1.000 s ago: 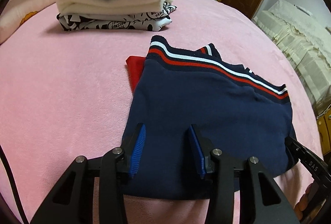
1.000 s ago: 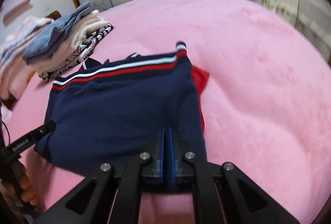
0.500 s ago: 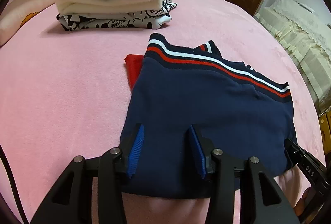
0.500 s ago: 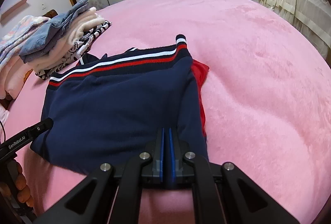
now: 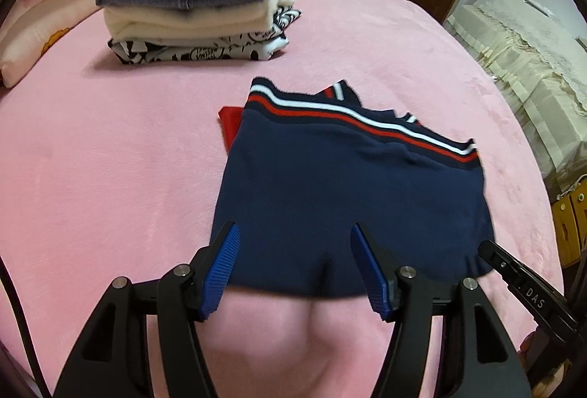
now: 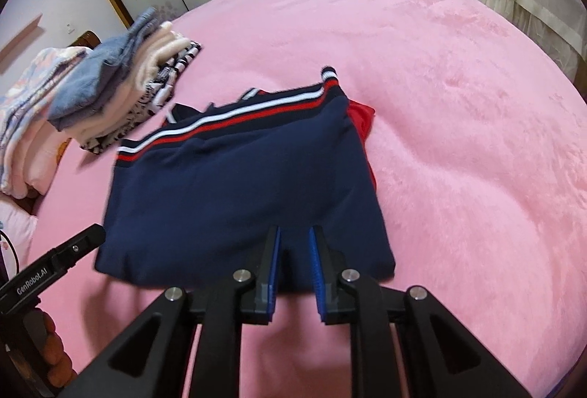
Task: Fold large clothes
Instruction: 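Open both tools and lift them off the folded jacket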
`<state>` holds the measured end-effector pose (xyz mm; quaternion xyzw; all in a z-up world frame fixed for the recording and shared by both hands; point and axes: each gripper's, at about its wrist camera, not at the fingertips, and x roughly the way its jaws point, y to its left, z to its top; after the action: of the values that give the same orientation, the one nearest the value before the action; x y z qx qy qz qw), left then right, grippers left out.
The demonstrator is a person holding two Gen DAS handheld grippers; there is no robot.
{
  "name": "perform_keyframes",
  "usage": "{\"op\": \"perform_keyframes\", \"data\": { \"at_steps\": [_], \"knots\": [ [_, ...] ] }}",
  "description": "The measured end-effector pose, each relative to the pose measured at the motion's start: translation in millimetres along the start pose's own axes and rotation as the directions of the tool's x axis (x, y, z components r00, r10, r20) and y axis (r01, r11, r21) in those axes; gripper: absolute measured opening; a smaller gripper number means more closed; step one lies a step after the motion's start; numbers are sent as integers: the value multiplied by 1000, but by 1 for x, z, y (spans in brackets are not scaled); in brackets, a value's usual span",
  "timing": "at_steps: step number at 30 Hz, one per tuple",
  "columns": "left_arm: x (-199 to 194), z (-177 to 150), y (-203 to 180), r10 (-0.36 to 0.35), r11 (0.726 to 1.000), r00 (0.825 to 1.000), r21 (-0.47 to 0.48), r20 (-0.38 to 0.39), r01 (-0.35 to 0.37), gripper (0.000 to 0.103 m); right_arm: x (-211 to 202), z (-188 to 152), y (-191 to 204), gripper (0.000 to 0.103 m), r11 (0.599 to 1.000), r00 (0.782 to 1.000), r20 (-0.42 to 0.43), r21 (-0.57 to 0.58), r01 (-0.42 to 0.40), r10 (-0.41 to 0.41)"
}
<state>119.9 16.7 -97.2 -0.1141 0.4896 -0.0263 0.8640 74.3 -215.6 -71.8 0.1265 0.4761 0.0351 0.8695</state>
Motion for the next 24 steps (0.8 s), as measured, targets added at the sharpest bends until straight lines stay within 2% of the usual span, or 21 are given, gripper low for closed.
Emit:
{"op": "perform_keyframes", "data": {
  "at_steps": [6, 8, 10, 11, 20, 24],
  "knots": [
    [-44, -12, -1, -13, 1000, 1000, 22, 27, 12, 67, -41, -13, 19, 17, 999, 999, 43, -46, -20, 22],
    [-56, -18, -1, -18, 999, 999, 28, 33, 17, 67, -53, -17, 26, 24, 998, 998, 57, -62, -25, 28],
    [-68, -25, 0, -26, 999, 999, 33, 38, 24, 68, -67, -24, 32, 36, 997, 996, 82, -79, -26, 32],
    [-73, -28, 1, -29, 999, 999, 34, 39, 28, 68, -72, -26, 34, 37, 996, 995, 92, -88, -24, 33],
    [-90, -58, 12, -53, 998, 998, 25, 27, 52, 68, -90, -52, 52, 38, 990, 990, 130, -133, -40, 57],
    [-79, -69, 22, -126, 992, 992, -29, 7, 126, 69, -83, -61, 54, 38, 990, 991, 118, -137, -43, 59]
  ]
}}
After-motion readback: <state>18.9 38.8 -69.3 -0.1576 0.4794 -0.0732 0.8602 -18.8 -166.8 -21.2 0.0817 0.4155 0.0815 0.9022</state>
